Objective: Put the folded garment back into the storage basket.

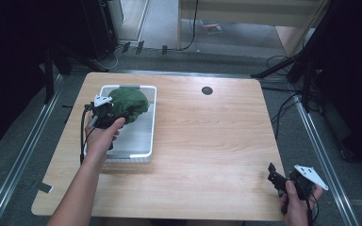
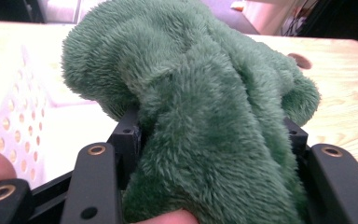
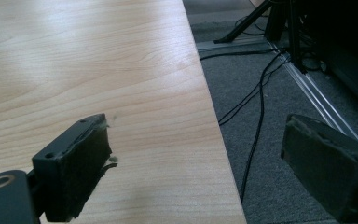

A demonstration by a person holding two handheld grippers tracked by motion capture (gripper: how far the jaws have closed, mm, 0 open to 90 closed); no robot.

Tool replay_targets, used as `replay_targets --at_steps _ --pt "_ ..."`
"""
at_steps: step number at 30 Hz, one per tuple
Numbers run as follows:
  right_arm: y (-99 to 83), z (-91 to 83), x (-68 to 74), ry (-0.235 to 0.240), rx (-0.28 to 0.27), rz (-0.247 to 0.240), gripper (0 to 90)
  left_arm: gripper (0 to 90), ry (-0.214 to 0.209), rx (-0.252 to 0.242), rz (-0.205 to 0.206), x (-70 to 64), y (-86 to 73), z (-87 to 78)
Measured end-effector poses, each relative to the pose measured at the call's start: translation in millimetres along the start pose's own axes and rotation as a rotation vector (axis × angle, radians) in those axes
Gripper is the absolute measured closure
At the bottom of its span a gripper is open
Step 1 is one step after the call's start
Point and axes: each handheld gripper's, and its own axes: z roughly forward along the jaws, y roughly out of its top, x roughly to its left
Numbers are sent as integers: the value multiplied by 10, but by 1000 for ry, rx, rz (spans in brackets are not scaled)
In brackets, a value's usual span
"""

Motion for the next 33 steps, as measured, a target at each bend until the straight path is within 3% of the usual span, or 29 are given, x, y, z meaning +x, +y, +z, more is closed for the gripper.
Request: replay_targets --at_steps 3,14,16,19,22,26,33 --pt "0 0 -2 1 0 0 81 437 39 35 -4 40 -29 71" --pt "0 0 -7 3 0 5 81 391 32 171 -21 87 -89 205" --pt "0 -1 -7 3 0 5 81 339 39 199 -21 91 -89 212" --pt "0 -1 -7 3 0 5 81 190 38 225 -44 86 -71 214" --pt "0 -1 -6 2 0 5 81 98 57 197 -54 90 -41 182" --pt "0 -1 -6 1 0 4 81 57 42 165 -58 81 -9 126" --pt "0 -1 -7 2 0 7 81 40 -32 64 -65 8 73 -34"
